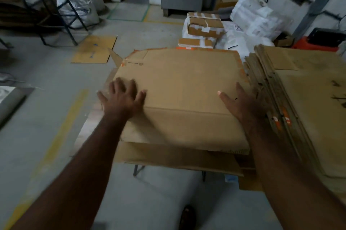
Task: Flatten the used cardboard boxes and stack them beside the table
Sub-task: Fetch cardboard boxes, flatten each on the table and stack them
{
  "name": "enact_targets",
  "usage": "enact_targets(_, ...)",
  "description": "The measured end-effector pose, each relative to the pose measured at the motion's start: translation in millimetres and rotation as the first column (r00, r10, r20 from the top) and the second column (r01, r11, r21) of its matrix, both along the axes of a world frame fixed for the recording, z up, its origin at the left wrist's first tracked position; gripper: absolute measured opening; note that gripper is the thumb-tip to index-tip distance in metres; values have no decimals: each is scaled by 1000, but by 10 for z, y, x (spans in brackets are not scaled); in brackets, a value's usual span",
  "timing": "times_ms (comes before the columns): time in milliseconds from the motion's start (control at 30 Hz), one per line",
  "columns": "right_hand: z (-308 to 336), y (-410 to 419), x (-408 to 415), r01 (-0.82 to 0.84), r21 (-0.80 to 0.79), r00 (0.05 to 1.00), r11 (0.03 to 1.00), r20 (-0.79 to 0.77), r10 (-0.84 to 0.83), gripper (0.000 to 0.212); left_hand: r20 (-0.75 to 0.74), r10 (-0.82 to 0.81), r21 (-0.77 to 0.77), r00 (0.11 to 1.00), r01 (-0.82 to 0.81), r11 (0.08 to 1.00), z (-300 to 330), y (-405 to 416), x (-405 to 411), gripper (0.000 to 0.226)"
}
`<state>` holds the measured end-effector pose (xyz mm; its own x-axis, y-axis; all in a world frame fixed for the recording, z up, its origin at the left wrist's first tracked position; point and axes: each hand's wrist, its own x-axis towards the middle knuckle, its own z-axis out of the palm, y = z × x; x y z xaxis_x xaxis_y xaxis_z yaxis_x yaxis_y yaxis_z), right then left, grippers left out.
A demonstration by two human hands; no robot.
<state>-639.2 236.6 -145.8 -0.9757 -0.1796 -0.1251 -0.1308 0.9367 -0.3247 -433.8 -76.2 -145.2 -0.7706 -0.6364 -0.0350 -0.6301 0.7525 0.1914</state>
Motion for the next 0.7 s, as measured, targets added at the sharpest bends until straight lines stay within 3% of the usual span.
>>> enact_targets(67,38,-50,180,-83,44,980,996,-176,89,82,-158,-216,-72,964,206,976,-81,341,47,79)
enact_targets(133,86,-170,468,-277,61,927,959,-248,283,72,-217,-403,-138,889,381,914,-269,645,145,85)
enact_targets(233,-19,-322,1030,-512,130,816,849,-237,528,80,-102,-572,-290,814,526,799,-585,910,337,115)
enact_targets(333,-277,-321,1329,-556,288,699,780,-345,626,112,6,-533,-389,846,493,778,-711,934,417,138)
enact_targets(467,-369,-353,1336,-495,425,708,758,-309,635,144,49,-444,-407,895,424,809,-690,911,349,139)
enact_targets(600,-334,-431,1468,-458,477,751,750,-244,613,155,110,-483,-336,869,490,805,-552,920,402,146)
enact_targets(700,-239,-411,1613,-486,497,769,719,-148,621,153,121,-559,-223,820,572,789,-356,840,533,137)
